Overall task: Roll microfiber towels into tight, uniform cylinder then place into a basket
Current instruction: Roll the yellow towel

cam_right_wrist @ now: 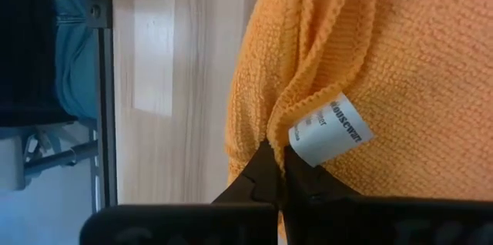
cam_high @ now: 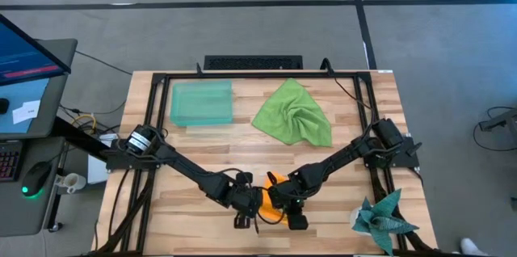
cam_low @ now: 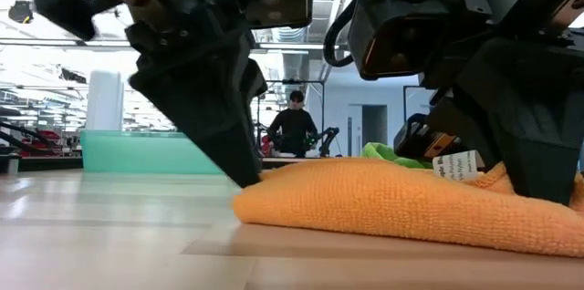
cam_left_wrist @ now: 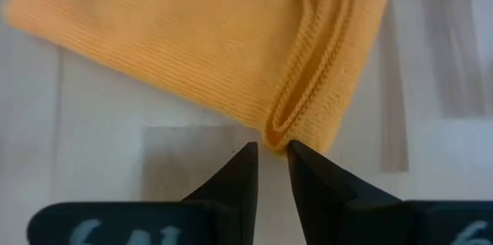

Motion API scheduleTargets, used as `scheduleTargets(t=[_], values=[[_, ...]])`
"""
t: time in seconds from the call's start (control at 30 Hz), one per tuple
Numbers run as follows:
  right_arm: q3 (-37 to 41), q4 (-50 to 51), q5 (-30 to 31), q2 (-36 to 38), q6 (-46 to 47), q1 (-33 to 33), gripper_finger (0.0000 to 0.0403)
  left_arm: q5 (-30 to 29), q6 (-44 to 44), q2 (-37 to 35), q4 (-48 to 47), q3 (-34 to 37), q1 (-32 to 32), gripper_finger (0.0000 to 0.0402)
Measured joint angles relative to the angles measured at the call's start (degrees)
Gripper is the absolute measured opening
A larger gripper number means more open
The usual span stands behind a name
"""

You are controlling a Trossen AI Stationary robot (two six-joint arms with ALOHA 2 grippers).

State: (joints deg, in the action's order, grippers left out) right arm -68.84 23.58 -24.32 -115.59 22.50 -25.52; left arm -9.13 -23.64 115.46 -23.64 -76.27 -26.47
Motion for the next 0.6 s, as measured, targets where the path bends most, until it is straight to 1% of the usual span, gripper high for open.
scheduleTargets(t=[0.07, 0.17, 0.3, 0.4, 0.5, 0.6], values=[[0.0, 0.0, 0.0, 0.0, 0.0, 0.0, 0.0016, 0.4, 0.3, 0.0, -0.3, 0.0, -0.5, 0.0066], [0.0, 0.0, 0.0, 0.0, 1.5, 0.0, 0.0012, -1.2, 1.2, -0.3, -1.4, 0.0, -1.7, 0.0066], [0.0, -0.3, 0.0, 0.0, 3.0, 0.0, 0.0014, -5.7, 0.5, -2.5, -4.7, 0.0, -3.9, 0.0066], [0.0, -0.4, 0.0, 0.0, 3.0, 0.1, 0.0017, -9.5, 0.5, -4.2, -5.5, -0.1, -6.4, 0.0066], [0.1, -0.7, 0.0, 0.0, 3.0, 0.3, 0.0015, -9.6, 4.9, -5.1, -3.4, -0.1, -8.9, 0.0066], [0.1, -1.2, -0.2, 0.0, 3.0, 0.4, 0.0013, -8.7, 11.0, -5.0, 1.9, -0.1, -10.5, 0.0066]])
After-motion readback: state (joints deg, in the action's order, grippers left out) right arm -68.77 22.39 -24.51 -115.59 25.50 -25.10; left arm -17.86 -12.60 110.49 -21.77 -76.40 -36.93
